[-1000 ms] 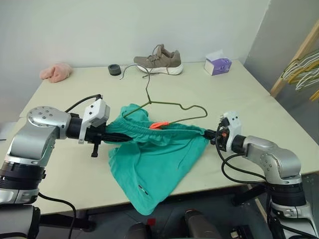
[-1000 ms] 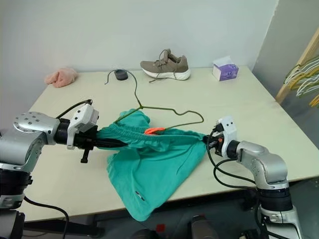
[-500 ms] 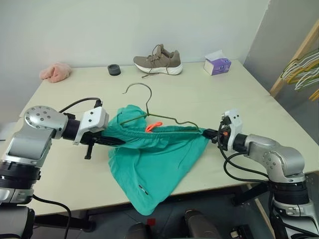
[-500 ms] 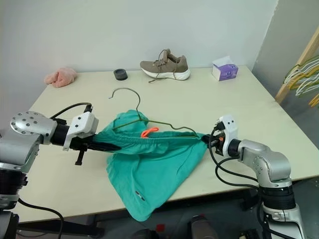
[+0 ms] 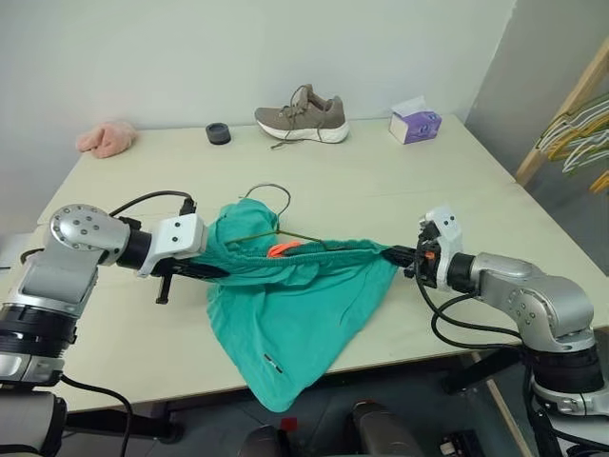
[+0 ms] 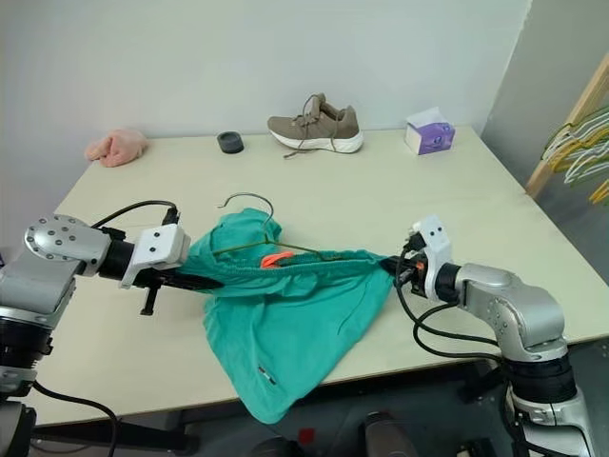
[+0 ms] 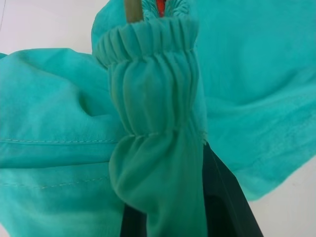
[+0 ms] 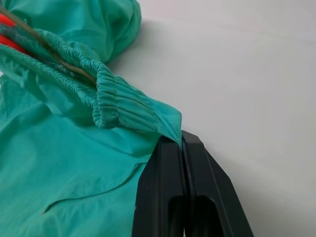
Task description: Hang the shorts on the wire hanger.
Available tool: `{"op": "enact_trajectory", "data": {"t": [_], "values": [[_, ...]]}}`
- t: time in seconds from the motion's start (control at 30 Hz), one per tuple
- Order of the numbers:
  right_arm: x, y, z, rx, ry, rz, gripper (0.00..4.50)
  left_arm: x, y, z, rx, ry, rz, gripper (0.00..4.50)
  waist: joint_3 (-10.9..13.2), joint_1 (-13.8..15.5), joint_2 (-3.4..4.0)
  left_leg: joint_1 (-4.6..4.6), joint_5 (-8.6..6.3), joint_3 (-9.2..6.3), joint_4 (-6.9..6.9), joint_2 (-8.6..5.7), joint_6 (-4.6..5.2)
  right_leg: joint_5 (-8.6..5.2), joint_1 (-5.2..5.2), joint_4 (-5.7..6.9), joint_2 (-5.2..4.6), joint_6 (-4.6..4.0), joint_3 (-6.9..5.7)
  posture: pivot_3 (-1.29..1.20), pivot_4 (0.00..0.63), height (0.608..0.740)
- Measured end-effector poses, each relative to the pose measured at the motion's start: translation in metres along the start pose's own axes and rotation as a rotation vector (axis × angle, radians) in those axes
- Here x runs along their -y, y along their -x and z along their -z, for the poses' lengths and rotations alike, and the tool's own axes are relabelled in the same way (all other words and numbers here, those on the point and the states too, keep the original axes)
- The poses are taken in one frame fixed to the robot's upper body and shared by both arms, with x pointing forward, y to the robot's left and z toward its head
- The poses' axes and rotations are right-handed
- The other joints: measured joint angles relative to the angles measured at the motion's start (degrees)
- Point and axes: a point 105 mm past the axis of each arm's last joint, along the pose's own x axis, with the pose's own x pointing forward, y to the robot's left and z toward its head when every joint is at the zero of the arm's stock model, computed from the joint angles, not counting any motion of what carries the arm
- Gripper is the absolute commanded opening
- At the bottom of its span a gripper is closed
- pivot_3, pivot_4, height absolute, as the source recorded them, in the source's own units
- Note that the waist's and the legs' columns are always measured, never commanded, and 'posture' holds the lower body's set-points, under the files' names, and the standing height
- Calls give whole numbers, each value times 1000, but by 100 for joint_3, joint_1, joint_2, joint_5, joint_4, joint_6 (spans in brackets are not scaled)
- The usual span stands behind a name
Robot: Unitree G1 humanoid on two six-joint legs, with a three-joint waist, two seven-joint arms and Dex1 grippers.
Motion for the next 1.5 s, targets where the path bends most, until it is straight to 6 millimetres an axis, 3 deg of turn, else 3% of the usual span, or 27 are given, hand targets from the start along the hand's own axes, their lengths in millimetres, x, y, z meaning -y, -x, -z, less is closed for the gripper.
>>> {"op": "enact_trajectory", "data": {"t": [0.2,0.3,0.53,0.83,1.1,1.5], "values": [[-25,-4,-25,20,167,-89,0,3,-16,0,5,-2,26,0,-1,0,-1,-7,0,-2,1,0,0,4,-4,-2,0,-7,-2,-207,71,740],[-29,-3,-23,-1,230,-107,592,4,-17,1,0,-3,26,0,-1,1,-1,-6,0,1,3,-3,0,4,-4,-1,-4,-7,0,-210,69,740],[-37,10,-16,-82,436,-166,2965,4,-26,-3,30,-4,31,0,-1,-9,-1,-6,0,-1,2,-1,0,4,-5,-2,-3,-6,-2,-215,70,740],[-15,21,5,-189,448,-76,2965,6,-30,-4,42,-3,37,0,-1,-20,-1,-5,0,1,2,0,0,2,-4,-1,-3,-3,0,-226,75,740],[-10,-2,1,-173,551,-52,2965,9,-36,-4,33,-7,61,0,0,-36,0,-5,0,1,2,0,0,4,-6,-1,0,-7,0,-222,74,740],[-19,-28,9,-259,696,-229,2965,11,-40,-6,40,-3,73,0,0,-37,0,-5,0,-1,3,0,0,5,-5,-1,-1,-8,-2,-218,75,740]]}}
